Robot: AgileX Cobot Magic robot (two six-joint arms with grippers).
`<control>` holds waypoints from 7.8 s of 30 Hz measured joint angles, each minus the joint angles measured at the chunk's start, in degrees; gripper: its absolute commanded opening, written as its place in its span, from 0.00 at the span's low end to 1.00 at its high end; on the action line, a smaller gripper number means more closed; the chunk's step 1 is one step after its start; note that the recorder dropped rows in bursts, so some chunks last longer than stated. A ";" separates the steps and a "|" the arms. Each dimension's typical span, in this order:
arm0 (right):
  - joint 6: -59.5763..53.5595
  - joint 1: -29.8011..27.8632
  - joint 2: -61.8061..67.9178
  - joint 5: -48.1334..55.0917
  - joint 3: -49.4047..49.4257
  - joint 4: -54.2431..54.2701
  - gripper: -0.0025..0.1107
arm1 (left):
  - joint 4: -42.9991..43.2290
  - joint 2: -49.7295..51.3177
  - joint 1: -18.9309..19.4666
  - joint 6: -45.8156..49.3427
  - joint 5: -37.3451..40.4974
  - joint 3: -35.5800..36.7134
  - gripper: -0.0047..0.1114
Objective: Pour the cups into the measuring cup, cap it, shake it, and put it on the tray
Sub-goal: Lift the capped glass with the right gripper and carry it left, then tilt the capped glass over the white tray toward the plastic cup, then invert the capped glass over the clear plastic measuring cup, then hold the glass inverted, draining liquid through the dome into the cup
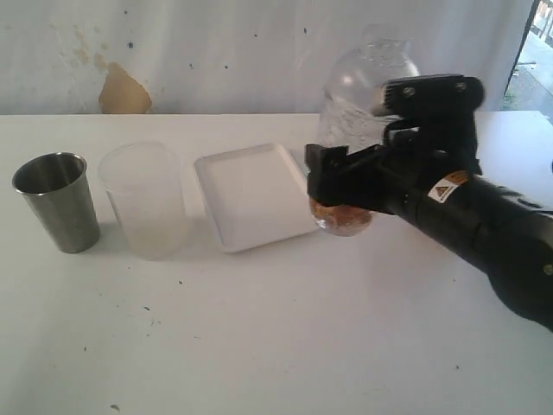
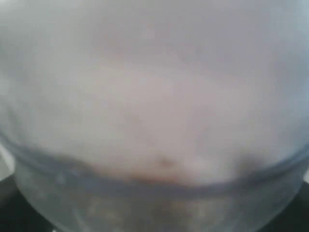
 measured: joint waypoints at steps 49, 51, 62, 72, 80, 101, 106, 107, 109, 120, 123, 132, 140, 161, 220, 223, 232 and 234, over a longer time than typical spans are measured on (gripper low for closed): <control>15.17 0.82 -5.58 27.78 -13.63 -23.71 0.02 | 0.00 0.00 -0.33 0.00 -0.12 0.12 0.05; 18.63 -1.36 -5.34 26.05 -13.63 -22.33 0.02 | 0.00 0.00 -0.33 0.00 -0.12 0.12 0.05; 14.92 3.82 3.48 29.24 -16.21 -31.48 0.02 | 0.00 0.00 -0.33 0.00 -0.12 0.12 0.05; 6.10 3.10 19.25 35.35 -30.48 -31.71 0.02 | 0.00 0.00 -0.33 0.00 -0.12 0.12 0.05; 4.24 1.76 27.46 40.12 -42.88 -32.37 0.02 | 0.00 0.00 -0.33 0.00 -0.12 0.12 0.05; -0.99 0.00 30.02 50.44 -50.58 -41.30 0.02 | 0.00 0.00 -0.33 0.00 -0.12 0.12 0.05; -1.13 0.00 30.02 49.08 -51.11 -45.15 0.02 | 0.00 0.00 -0.33 0.00 -0.12 0.12 0.05; -1.13 0.00 30.02 48.98 -51.24 -46.09 0.02 | 0.00 0.00 -0.33 0.00 -0.12 0.12 0.05; -1.13 0.00 30.02 48.75 -51.24 -49.42 0.02 | 0.00 0.00 -0.33 0.00 -0.12 0.12 0.05; -0.66 1.96 30.02 51.98 -51.24 -61.53 0.02 | 0.00 0.00 -0.33 0.00 -0.12 0.12 0.05; 3.37 3.93 30.71 51.69 -51.49 -66.73 0.02 | 0.00 0.00 -0.33 0.00 -0.12 0.12 0.05; 8.05 5.42 33.16 51.16 -52.58 -78.22 0.02 | 0.00 0.00 -0.33 0.00 -0.12 0.12 0.05; 8.25 5.42 35.33 53.49 -52.58 -87.38 0.02 | 0.00 0.00 -0.33 0.00 -0.12 0.12 0.05; 9.88 6.61 36.28 55.05 -53.37 -100.00 0.02 | 0.00 0.00 -0.33 0.00 -0.12 0.12 0.05; 12.53 9.97 39.87 60.71 -55.85 -121.48 0.02 | 0.00 0.00 -0.33 0.00 -0.12 0.12 0.05; 12.53 9.97 39.87 61.43 -55.85 -121.97 0.02 | 0.00 0.00 -0.33 0.00 -0.12 0.12 0.05; 12.53 9.97 39.87 61.57 -55.85 -122.81 0.02 | 0.00 0.00 -0.33 0.00 -0.12 0.12 0.05; 12.53 9.97 39.87 61.57 -55.85 -122.81 0.02 | 0.00 0.00 -0.33 0.00 -0.12 0.12 0.05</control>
